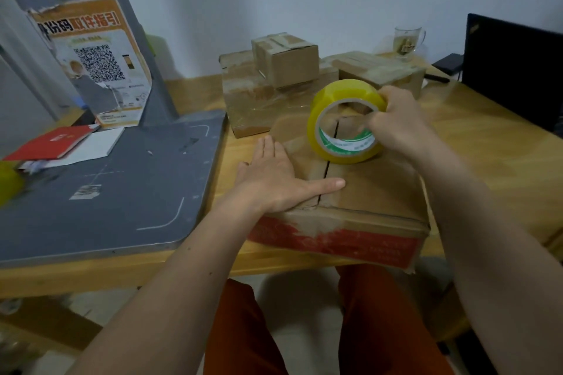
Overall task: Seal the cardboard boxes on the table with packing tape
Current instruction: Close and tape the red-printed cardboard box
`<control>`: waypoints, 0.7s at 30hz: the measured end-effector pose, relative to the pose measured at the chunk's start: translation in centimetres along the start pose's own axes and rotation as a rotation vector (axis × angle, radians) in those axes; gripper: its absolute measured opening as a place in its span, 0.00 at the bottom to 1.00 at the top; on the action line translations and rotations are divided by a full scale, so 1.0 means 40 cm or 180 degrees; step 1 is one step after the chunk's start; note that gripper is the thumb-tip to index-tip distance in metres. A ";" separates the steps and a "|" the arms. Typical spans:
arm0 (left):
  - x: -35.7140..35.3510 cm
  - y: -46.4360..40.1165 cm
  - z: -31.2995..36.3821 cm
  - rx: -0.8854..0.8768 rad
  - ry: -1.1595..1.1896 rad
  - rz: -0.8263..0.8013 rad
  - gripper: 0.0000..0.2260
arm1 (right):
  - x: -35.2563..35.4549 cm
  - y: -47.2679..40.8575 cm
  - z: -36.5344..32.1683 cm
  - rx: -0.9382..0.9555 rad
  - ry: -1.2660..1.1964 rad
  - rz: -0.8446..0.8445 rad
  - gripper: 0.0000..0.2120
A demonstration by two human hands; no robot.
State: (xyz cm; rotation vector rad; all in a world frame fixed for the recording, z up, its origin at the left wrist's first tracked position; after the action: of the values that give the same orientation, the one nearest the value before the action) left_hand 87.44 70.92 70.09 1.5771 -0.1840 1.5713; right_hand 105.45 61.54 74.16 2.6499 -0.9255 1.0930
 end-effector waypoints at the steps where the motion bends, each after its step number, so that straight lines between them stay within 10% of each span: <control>1: 0.000 0.000 0.000 -0.0003 0.0006 -0.0018 0.74 | 0.015 0.006 0.009 0.0004 0.0000 0.0057 0.07; 8: -0.001 0.002 0.000 0.0007 0.0007 -0.0026 0.72 | 0.024 0.043 0.047 -0.0157 -0.0007 0.0548 0.11; 21: -0.007 0.013 -0.012 0.0430 0.0321 0.0401 0.73 | -0.050 0.023 0.041 -0.0338 -0.1162 -0.0345 0.11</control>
State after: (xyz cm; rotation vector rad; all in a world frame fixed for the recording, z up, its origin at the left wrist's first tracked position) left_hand 86.71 70.78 69.98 1.6110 -0.1258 1.7894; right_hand 104.78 61.24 71.53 2.8208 -0.8531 0.5289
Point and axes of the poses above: each hand's wrist, its own y-axis away from the middle knuckle, its own x-axis out of the back of the hand, z = x × y, the point moved 3 cm from there along -y, towards the middle knuckle, and after that the axes turned 15 degrees about -z, right-handed, at the moved point
